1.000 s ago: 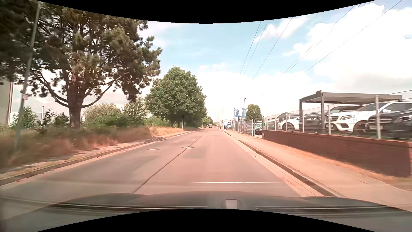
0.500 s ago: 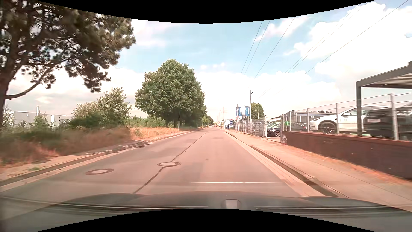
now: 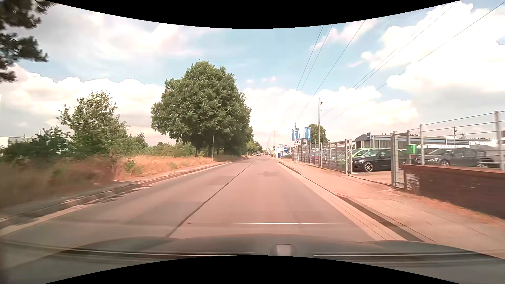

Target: Follow the waypoints while adhering to traffic rules and regulations

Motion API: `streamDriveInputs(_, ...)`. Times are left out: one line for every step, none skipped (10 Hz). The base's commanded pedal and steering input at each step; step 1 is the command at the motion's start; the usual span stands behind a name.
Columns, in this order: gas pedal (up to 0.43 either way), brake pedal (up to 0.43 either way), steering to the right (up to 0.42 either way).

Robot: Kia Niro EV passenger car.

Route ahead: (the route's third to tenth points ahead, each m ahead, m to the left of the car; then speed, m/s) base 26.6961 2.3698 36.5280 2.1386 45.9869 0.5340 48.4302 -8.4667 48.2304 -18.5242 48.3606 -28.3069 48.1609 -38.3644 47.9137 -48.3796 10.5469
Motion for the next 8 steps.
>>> streamDriveInputs(0.0, 0.122, -0.002)
streamDriveInputs(0.0, 0.14, -0.002)
streamDriveInputs(0.0, 0.165, -0.002)
streamDriveInputs(0.0, 0.171, -0.001)
streamDriveInputs(0.0, 0.177, -0.001)
streamDriveInputs(0.0, 0.183, -0.001)
streamDriveInputs(0.0, 0.183, -0.001)
streamDriveInputs(0.0, 0.183, -0.001)
